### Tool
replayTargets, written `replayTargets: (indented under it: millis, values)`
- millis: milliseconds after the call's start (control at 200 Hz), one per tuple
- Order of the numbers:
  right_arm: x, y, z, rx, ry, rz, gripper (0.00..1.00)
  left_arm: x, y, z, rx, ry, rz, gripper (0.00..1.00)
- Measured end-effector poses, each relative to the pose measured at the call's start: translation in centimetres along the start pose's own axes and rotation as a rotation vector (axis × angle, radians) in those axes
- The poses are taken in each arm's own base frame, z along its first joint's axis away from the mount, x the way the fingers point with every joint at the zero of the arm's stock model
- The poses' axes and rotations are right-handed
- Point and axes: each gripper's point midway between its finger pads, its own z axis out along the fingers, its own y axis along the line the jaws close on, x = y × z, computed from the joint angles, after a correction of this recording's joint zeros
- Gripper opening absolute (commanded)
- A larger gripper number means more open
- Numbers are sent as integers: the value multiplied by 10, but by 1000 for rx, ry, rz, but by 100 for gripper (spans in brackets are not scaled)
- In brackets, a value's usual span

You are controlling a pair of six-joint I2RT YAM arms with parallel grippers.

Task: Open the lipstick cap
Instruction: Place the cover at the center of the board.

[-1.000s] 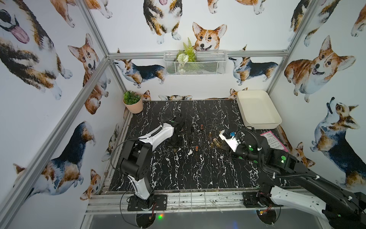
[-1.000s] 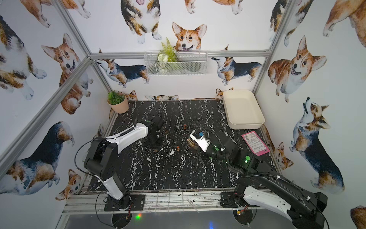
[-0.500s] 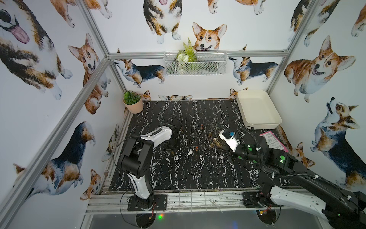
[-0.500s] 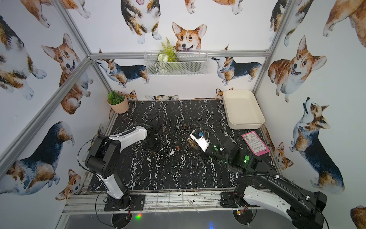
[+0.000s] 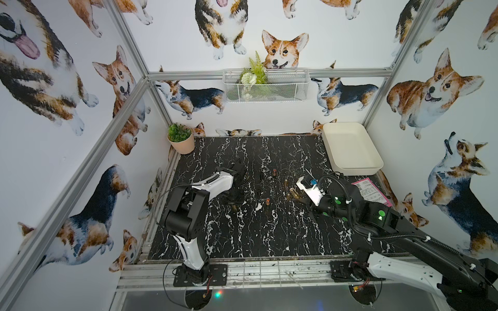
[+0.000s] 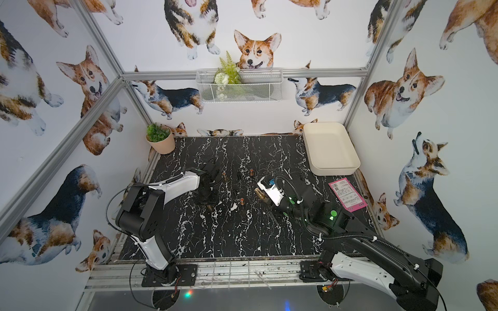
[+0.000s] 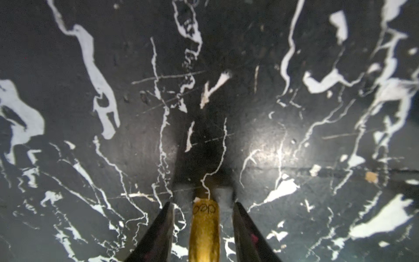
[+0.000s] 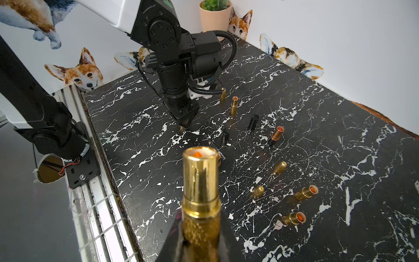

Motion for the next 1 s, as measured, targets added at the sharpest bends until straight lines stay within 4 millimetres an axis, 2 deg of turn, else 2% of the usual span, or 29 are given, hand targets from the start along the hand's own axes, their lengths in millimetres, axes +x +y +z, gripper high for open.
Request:
replayTargets:
  millis: [190,280,335,415,550,631,711,831,891,1001]
  values:
    - [0,-2,1,9,3,0,2,-4,-1,-4,0,-11,-1,52]
    - [-1,-2,0,10,1,0,2,-9,-2,-20,13,-40,-3,53]
    - [-2,-2,-2,12,-5,-1,2,-16,-4,-42,33,-81,-6,53]
    - [-1,-3,-2,17,-6,-1,2,-28,-11,-83,99,-172,-13,52]
    - [5,-3,2,17,13,0,2,-33,-24,-147,223,-270,-12,47]
    - [8,-3,7,13,27,0,2,-27,-37,-179,333,-294,-2,43]
    - [11,-1,13,4,44,1,2,-18,-54,-209,456,-311,24,43]
    - [10,2,23,-18,55,2,2,-2,-81,-252,606,-341,92,49]
    - [6,5,27,-35,55,1,2,4,-90,-269,665,-351,116,51]
    - [0,8,33,-55,54,0,2,10,-103,-288,739,-347,144,51]
